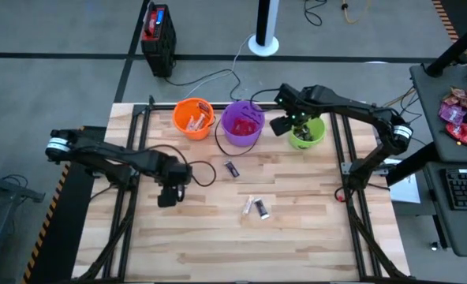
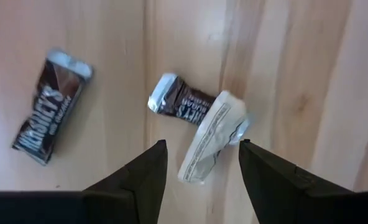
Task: Sort candy by brand, put in halloween buckets
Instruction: Put the white chocolate bar into the orange bucket
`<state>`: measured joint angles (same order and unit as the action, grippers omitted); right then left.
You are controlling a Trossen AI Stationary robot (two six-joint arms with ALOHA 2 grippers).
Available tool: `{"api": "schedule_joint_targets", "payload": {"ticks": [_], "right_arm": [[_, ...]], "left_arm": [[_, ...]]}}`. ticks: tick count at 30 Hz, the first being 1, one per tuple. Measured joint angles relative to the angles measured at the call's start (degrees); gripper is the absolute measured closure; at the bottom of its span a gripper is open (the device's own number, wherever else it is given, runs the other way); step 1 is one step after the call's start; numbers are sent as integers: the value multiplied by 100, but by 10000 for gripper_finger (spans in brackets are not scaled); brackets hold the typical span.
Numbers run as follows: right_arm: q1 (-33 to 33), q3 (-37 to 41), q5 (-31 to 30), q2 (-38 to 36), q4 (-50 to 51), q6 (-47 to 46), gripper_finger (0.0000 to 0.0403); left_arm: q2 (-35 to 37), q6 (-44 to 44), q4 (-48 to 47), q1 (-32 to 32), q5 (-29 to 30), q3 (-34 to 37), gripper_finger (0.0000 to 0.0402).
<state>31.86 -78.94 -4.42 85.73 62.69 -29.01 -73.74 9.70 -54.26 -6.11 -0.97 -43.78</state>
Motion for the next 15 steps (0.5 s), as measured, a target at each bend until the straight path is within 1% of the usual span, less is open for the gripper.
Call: {"api": "schedule_joint_targets", "payload": {"ticks": [3, 7, 11, 15], "right_arm": [[-57, -1, -1, 0, -2, -33, 236], [-90, -1, 1, 0, -7, -43, 236], [-90, 0, 1, -2, -21, -101, 236], [-90, 0, 1, -2, -26, -100, 236]], "left_arm": [[-41, 142, 82, 2, -57, 228, 220], [-86, 263, 373, 0, -336, 513, 220], [-159, 395, 794, 3, -232, 746, 220], [-392, 550, 801, 2, -168, 856, 224]]}}
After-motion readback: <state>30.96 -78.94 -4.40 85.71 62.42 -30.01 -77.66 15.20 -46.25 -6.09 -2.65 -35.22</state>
